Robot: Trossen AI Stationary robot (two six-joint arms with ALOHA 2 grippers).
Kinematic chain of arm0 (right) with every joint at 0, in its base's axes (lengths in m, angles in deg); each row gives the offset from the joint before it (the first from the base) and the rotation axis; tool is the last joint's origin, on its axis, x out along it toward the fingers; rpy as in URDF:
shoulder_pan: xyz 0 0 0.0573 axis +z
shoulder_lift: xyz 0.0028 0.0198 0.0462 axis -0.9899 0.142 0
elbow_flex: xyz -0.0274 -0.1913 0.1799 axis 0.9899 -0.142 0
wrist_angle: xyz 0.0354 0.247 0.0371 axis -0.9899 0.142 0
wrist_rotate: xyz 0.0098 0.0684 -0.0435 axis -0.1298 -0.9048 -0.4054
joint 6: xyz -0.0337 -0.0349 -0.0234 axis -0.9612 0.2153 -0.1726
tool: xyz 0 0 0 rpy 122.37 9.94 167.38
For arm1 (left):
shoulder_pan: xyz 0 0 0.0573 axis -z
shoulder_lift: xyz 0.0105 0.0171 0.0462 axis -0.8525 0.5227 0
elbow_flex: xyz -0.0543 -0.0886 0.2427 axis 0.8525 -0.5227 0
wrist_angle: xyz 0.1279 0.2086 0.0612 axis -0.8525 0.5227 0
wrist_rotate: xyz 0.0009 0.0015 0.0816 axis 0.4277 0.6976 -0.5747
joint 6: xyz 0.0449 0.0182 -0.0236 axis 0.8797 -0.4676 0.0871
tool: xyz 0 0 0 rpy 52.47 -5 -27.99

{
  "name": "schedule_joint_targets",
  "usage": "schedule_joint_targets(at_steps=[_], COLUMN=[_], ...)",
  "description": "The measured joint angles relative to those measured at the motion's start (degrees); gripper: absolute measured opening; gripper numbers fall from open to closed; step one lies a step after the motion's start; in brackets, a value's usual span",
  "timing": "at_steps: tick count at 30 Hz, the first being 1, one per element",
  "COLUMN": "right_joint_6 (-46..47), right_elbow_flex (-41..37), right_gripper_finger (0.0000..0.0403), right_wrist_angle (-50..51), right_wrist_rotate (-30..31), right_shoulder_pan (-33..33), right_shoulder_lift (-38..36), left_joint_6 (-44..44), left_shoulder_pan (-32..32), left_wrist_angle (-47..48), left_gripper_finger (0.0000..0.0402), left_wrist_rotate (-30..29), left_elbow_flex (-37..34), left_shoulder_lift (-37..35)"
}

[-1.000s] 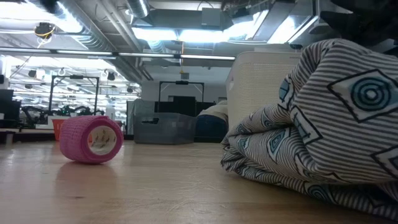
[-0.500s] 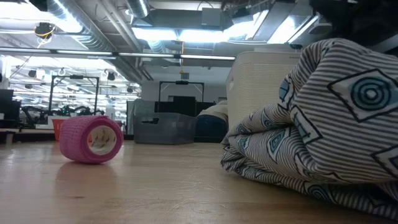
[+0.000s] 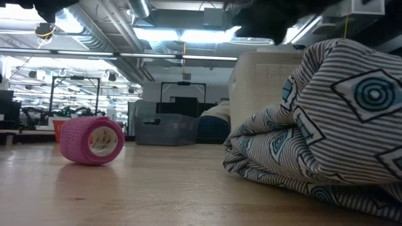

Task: Pick & place medical supplies in basket/bin
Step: Put the pink bandage into the black bin

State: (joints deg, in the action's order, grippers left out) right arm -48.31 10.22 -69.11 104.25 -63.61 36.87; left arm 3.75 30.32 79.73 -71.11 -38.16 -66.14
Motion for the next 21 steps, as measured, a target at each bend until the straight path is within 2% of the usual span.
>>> schedule_joint_targets(at_steps=[3, 10, 18, 21], right_joint_6=[-2.58, -5.85, -10.1, -12.44], right_elbow_flex=[5.82, 14.14, 19.82, 23.23], right_gripper_finger=[0.0187, 0.0187, 0.0187, 0.0187], right_wrist_angle=[1.4, 1.96, -9.29, -9.23], right_wrist_rotate=[-1.59, 3.26, 6.23, 7.2], right_shoulder_pan=[1.19, 4.22, 7.14, 7.65], right_shoulder_lift=[8.08, 23.94, 36.41, 39.68], left_joint_6=[0.09, 0.02, 0.24, 0.24], left_shoulder_pan=[0.0, 0.0, 0.0, 0.0], left_wrist_angle=[0.31, 0.84, 0.45, 0.49], left_gripper_finger=[0.018, 0.018, 0.018, 0.018], left_wrist_rotate=[-0.59, -1.17, -1.31, -1.4], left_elbow_flex=[0.02, 0.0, 0.0, 0.01], left_shoulder_lift=[-0.6, -0.62, -0.54, -0.53])
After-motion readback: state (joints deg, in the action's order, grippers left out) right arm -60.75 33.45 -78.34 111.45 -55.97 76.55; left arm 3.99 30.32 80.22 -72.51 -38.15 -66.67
